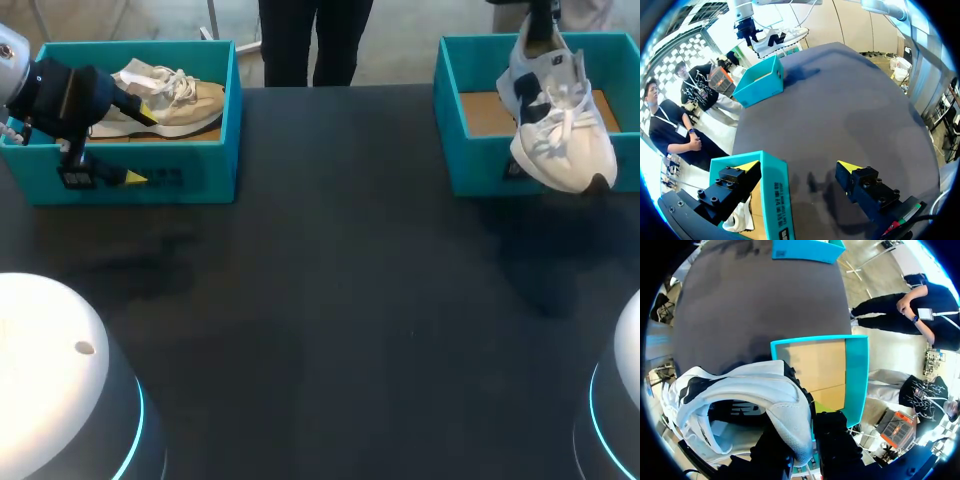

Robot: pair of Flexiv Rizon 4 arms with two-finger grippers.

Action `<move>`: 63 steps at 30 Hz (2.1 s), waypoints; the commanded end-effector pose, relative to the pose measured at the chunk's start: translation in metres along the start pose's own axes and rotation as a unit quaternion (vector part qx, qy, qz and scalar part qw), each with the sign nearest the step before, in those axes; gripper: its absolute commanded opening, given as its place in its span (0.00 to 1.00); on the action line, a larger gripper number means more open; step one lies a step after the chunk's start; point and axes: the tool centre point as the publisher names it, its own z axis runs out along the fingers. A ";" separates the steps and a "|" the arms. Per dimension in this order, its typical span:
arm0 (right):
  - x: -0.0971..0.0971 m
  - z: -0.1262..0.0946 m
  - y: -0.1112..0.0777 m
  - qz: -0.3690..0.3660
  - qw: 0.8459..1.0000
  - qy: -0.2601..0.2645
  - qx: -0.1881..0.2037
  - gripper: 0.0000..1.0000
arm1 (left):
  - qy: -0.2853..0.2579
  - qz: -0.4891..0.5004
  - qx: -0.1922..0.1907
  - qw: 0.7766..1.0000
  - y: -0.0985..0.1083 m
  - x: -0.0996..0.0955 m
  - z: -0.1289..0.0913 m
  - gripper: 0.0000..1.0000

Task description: Take the shoe out of the shoebox, open the shoe tongue, remove and reinsert the insole, then place the shoe into the shoebox

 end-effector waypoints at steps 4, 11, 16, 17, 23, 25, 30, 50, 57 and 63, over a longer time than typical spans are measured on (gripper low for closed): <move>-0.018 0.009 -0.025 0.016 1.000 0.011 0.014 0.00 | 0.000 0.000 -0.001 1.000 0.000 0.001 -0.001 1.00; -0.042 0.025 -0.059 0.034 0.999 0.025 0.021 0.00 | 0.000 0.000 -0.001 1.000 0.000 0.001 -0.001 1.00; -0.060 0.036 -0.091 0.071 0.996 0.035 0.028 0.00 | 0.000 0.000 -0.001 1.000 0.000 0.001 -0.001 1.00; -0.063 0.038 -0.096 0.075 0.996 0.035 0.024 0.00 | 0.000 0.000 -0.001 1.000 0.000 0.001 -0.001 1.00; -0.078 0.057 -0.128 0.109 0.992 0.050 0.039 0.00 | 0.000 0.000 -0.001 1.000 0.000 0.001 -0.001 1.00; -0.083 0.064 -0.138 0.119 0.990 0.056 0.049 0.00 | 0.000 0.000 -0.001 1.000 0.000 0.001 -0.001 1.00; -0.091 0.073 -0.155 0.139 0.987 0.057 0.060 0.00 | 0.000 0.000 -0.001 1.000 0.000 0.001 -0.001 1.00; -0.081 0.083 -0.178 0.458 0.876 0.080 0.125 0.00 | 0.000 0.000 -0.001 1.000 0.000 0.001 -0.001 1.00; -0.081 0.083 -0.178 0.458 0.876 0.080 0.125 0.00 | 0.000 0.000 -0.001 1.000 0.000 0.001 -0.001 1.00; -0.081 0.083 -0.178 0.458 0.876 0.080 0.125 0.00 | 0.000 0.000 -0.001 1.000 0.000 0.001 -0.001 1.00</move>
